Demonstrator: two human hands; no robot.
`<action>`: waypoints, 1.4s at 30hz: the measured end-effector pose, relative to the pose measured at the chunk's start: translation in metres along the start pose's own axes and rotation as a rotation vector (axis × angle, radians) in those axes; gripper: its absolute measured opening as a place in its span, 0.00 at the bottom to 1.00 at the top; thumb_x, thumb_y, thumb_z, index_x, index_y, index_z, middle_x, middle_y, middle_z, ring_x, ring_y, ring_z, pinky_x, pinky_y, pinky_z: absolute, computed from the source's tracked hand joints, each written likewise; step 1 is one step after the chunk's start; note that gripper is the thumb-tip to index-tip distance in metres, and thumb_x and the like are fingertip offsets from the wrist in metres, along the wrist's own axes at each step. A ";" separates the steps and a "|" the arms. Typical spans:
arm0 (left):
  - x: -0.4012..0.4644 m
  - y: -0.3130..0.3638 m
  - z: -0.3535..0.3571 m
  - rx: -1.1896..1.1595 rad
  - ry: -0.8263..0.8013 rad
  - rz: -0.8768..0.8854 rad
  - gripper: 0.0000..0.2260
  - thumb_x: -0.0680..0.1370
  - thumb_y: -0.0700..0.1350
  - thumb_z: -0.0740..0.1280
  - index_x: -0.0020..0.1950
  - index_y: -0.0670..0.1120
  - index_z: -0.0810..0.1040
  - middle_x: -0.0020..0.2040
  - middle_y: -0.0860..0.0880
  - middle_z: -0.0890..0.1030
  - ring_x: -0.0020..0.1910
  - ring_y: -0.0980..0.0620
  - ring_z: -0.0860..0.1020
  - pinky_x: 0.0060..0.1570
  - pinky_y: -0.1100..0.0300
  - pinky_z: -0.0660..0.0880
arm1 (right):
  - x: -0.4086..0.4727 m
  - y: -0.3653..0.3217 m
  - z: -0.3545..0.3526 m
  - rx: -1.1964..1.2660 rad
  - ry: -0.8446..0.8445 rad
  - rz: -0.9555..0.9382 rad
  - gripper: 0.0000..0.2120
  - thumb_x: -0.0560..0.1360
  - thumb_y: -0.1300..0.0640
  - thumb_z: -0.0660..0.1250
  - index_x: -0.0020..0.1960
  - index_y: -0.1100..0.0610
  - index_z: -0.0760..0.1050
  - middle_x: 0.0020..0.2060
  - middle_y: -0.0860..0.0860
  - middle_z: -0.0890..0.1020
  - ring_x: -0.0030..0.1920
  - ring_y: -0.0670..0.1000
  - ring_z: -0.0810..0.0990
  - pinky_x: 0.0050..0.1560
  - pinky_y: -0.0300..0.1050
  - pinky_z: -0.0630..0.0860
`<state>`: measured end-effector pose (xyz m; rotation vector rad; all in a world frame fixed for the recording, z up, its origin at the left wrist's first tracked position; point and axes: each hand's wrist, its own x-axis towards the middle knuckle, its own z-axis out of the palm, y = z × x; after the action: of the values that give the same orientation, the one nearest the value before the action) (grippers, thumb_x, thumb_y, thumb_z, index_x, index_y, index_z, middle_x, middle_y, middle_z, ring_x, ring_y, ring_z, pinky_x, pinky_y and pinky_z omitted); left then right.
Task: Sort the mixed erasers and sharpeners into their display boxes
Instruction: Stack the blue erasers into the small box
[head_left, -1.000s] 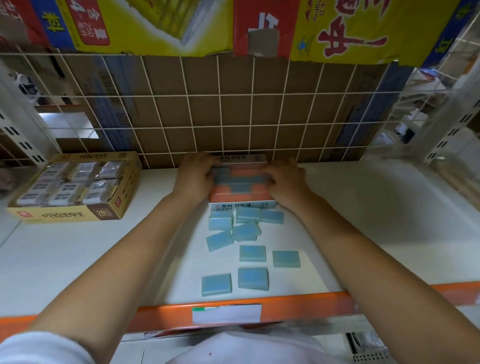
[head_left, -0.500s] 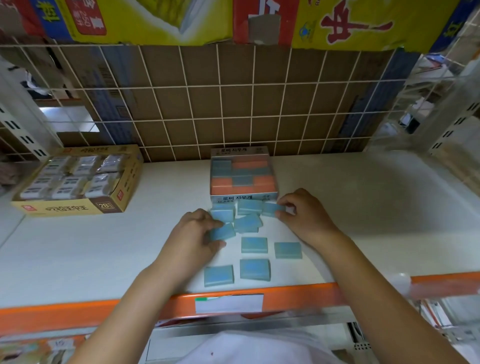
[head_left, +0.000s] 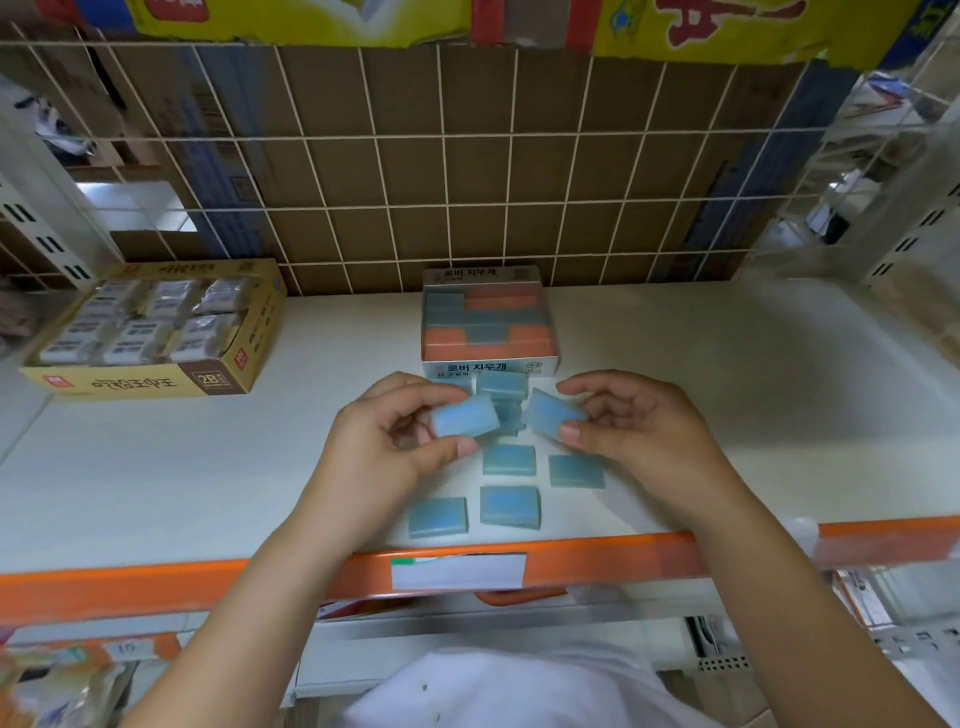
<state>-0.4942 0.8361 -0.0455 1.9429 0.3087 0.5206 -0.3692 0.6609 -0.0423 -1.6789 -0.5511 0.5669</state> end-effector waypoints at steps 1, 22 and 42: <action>-0.002 0.006 0.000 -0.032 -0.005 0.017 0.15 0.62 0.44 0.77 0.45 0.55 0.79 0.45 0.47 0.78 0.35 0.58 0.72 0.41 0.70 0.71 | -0.003 -0.002 0.001 0.020 -0.020 -0.016 0.15 0.66 0.69 0.72 0.45 0.50 0.79 0.32 0.48 0.77 0.34 0.46 0.75 0.38 0.33 0.74; 0.006 0.008 -0.002 -0.148 0.012 0.009 0.14 0.63 0.43 0.75 0.46 0.52 0.81 0.44 0.43 0.79 0.40 0.48 0.74 0.42 0.65 0.73 | 0.002 -0.022 0.010 -0.103 -0.133 -0.112 0.18 0.70 0.64 0.71 0.49 0.41 0.78 0.44 0.53 0.81 0.45 0.58 0.78 0.50 0.48 0.76; 0.177 -0.051 0.038 0.475 0.080 -0.139 0.10 0.73 0.42 0.69 0.54 0.49 0.81 0.55 0.48 0.80 0.56 0.48 0.76 0.56 0.57 0.71 | 0.149 -0.002 -0.006 -0.596 0.298 -0.051 0.13 0.69 0.60 0.72 0.53 0.57 0.78 0.50 0.52 0.80 0.49 0.47 0.75 0.48 0.37 0.68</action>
<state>-0.3198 0.9049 -0.0671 2.3377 0.6615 0.4619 -0.2515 0.7518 -0.0494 -2.2542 -0.5743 0.1031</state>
